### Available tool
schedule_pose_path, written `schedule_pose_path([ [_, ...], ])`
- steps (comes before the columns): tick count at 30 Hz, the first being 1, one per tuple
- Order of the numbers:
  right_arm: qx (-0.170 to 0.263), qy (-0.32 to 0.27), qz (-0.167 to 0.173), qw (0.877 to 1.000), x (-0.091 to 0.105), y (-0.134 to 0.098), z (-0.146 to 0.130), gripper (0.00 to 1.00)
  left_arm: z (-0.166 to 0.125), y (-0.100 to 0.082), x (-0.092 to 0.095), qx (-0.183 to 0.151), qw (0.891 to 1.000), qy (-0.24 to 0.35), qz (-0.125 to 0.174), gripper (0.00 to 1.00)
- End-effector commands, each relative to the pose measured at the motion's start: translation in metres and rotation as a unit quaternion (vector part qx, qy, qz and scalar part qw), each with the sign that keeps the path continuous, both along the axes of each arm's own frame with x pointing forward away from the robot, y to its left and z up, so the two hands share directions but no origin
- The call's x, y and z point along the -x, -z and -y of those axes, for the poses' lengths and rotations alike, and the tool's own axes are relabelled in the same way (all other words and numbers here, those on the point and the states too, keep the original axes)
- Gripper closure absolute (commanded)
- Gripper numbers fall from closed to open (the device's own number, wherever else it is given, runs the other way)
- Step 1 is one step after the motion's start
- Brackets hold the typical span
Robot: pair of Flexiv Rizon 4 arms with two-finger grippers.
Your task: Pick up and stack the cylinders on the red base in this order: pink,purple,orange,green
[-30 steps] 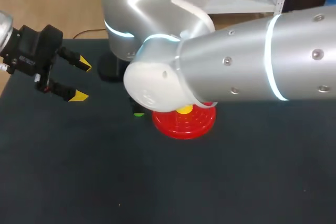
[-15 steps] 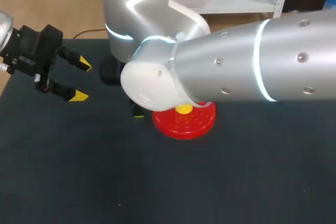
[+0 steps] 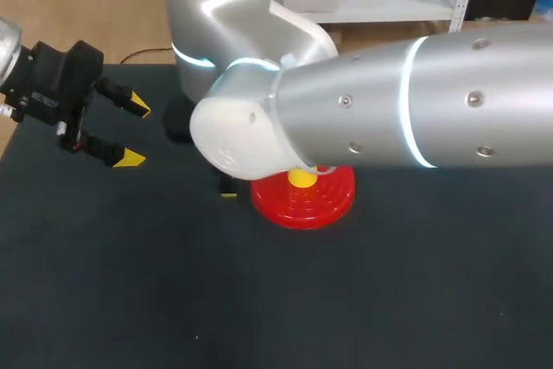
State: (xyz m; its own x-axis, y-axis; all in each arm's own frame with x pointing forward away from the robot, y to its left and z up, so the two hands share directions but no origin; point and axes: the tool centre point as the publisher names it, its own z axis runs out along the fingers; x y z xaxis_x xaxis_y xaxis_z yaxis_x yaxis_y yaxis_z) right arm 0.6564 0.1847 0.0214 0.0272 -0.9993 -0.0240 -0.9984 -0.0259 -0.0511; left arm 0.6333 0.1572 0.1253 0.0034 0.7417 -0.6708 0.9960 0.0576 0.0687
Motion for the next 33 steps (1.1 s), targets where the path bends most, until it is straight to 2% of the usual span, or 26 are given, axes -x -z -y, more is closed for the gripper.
schedule_pose_path([
  [1, -0.001, 0.003, -0.007, 1.000, -0.0013, 0.0009, -0.0004, 0.00, -0.0004, 0.0005, 0.0002, 0.000, 1.000, 0.000, 0.001, 0.00],
  [33, -0.005, 0.005, -0.019, 1.000, 0.0045, 0.0099, -0.0050, 0.00, -0.0004, 0.0005, 0.0002, 0.000, 1.000, 0.000, 0.001, 0.00],
])
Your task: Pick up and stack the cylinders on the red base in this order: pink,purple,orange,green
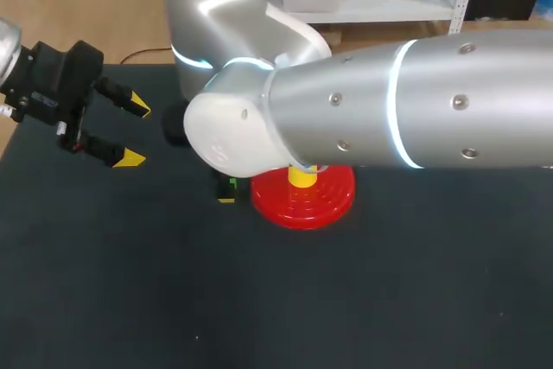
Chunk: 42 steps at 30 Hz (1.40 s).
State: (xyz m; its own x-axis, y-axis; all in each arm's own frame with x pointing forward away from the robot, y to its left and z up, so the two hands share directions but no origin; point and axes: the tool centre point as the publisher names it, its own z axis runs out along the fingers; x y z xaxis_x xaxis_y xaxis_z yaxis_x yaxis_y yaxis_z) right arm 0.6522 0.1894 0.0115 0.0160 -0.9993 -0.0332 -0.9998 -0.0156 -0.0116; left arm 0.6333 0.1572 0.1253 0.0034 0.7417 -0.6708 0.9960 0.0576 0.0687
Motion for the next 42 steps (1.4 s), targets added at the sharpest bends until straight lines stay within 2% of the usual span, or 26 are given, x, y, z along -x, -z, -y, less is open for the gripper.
schedule_pose_path([
  [1, -0.001, -0.001, 0.000, 1.000, 0.000, 0.000, -0.001, 0.00, 0.000, 0.001, 0.000, 0.000, 1.000, 0.000, 0.001, 0.00],
  [3, -0.001, -0.001, 0.001, 1.000, 0.001, 0.000, -0.001, 0.00, 0.000, 0.001, 0.000, 0.000, 1.000, 0.000, 0.001, 0.00],
  [4, -0.001, -0.001, 0.001, 1.000, 0.001, 0.000, -0.002, 0.49, 0.000, 0.001, 0.000, 0.000, 1.000, 0.000, 0.001, 0.00],
  [5, -0.001, -0.001, 0.001, 1.000, 0.001, 0.000, -0.002, 0.60, 0.000, 0.001, 0.000, 0.000, 1.000, 0.000, 0.001, 0.00],
  [6, -0.001, -0.001, 0.003, 1.000, 0.001, 0.000, -0.002, 0.84, 0.000, 0.001, 0.000, 0.000, 1.000, 0.000, 0.001, 0.00],
  [7, -0.002, -0.002, 0.004, 1.000, 0.001, 0.000, -0.002, 1.00, 0.000, 0.001, 0.000, 0.000, 1.000, 0.000, 0.001, 0.00],
  [27, 0.004, -0.006, 0.003, 1.000, 0.003, 0.003, 0.000, 1.00, 0.000, 0.001, 0.000, 0.000, 1.000, 0.000, 0.001, 0.00],
  [31, -0.003, -0.008, 0.012, 1.000, 0.000, -0.005, 0.002, 1.00, 0.000, 0.001, 0.000, 0.000, 1.000, 0.000, 0.001, 0.00],
  [32, -0.007, -0.014, 0.023, 1.000, -0.002, -0.012, 0.003, 1.00, 0.000, 0.001, 0.000, 0.000, 1.000, 0.000, 0.001, 0.00],
  [34, -0.018, -0.013, 0.023, 0.999, -0.004, -0.024, 0.005, 1.00, 0.000, 0.001, 0.000, 0.000, 1.000, 0.000, 0.001, 0.00],
  [42, -0.076, -0.014, 0.063, 0.995, -0.018, -0.101, 0.007, 1.00, 0.000, 0.001, 0.000, 0.000, 1.000, 0.000, 0.001, 0.00],
])
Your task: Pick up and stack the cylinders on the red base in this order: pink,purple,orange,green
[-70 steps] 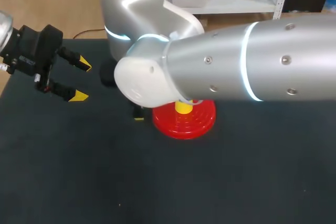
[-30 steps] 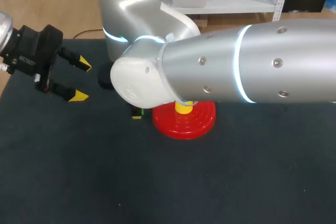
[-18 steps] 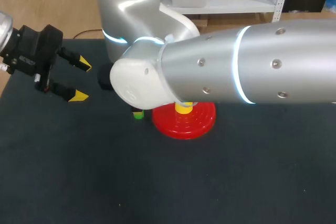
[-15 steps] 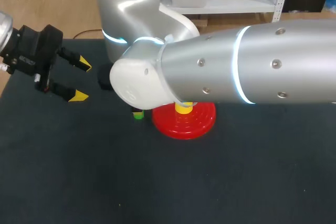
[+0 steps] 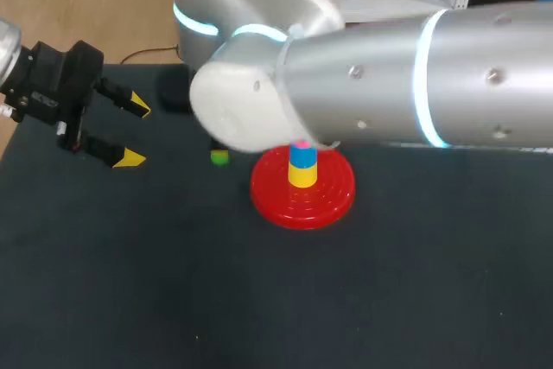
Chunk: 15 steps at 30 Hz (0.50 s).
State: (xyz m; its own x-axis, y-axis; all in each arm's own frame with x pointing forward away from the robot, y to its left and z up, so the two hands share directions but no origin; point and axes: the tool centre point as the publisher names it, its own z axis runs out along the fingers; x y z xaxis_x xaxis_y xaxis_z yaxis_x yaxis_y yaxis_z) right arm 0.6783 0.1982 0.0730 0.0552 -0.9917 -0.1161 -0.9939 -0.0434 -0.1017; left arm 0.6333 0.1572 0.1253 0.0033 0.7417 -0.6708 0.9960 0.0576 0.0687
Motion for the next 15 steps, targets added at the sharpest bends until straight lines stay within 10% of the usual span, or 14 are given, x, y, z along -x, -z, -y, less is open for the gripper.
schedule_pose_path([
  [1, -0.037, 0.000, 0.022, 0.999, 0.006, -0.049, 0.016, 1.00, 0.000, 0.000, 0.000, 0.000, 1.000, 0.000, 0.001, 0.00],
  [15, -0.051, -0.023, 0.036, 0.998, -0.005, -0.183, 0.041, 1.00, 0.000, 0.000, 0.000, 0.000, 1.000, 0.000, 0.001, 0.00],
])
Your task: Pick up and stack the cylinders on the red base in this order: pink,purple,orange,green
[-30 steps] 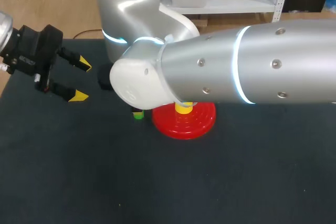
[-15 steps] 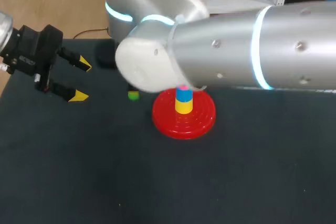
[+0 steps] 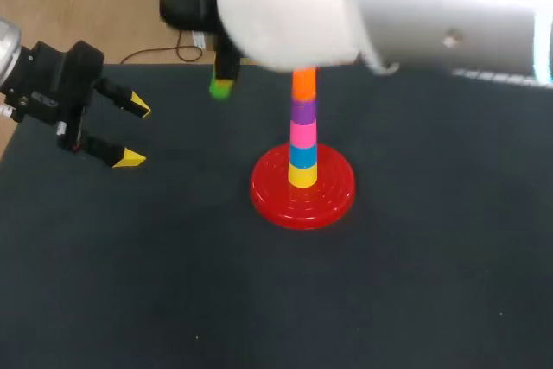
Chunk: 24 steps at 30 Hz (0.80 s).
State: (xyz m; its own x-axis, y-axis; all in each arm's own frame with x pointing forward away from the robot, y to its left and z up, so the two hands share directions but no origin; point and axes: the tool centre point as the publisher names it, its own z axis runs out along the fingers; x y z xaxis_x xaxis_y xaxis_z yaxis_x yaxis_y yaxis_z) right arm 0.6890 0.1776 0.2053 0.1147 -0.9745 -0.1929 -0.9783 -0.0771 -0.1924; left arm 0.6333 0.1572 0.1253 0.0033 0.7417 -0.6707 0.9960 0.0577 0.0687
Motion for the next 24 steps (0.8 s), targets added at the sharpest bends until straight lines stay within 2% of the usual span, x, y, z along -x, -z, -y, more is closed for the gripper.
schedule_pose_path([
  [1, -0.007, -0.002, -0.009, 1.000, 0.005, -0.058, 0.024, 1.00, 0.000, 0.001, 0.000, 0.000, 1.000, 0.000, 0.001, 0.00],
  [7, 0.011, 0.006, -0.031, 0.999, 0.003, -0.082, 0.049, 1.00, 0.000, 0.001, 0.000, 0.000, 1.000, 0.000, 0.001, 0.00],
  [15, 0.044, -0.005, -0.032, 0.998, 0.019, -0.096, 0.075, 1.00, 0.000, 0.001, 0.000, 0.000, 1.000, 0.000, 0.001, 0.00],
  [20, 0.036, -0.001, -0.027, 0.999, 0.028, -0.101, 0.085, 1.00, 0.000, 0.001, 0.000, 0.000, 1.000, 0.000, 0.001, 0.00],
  [24, 0.037, 0.004, -0.039, 0.999, 0.031, -0.101, 0.095, 1.00, 0.000, 0.001, 0.000, 0.000, 1.000, 0.000, 0.001, 0.00],
])
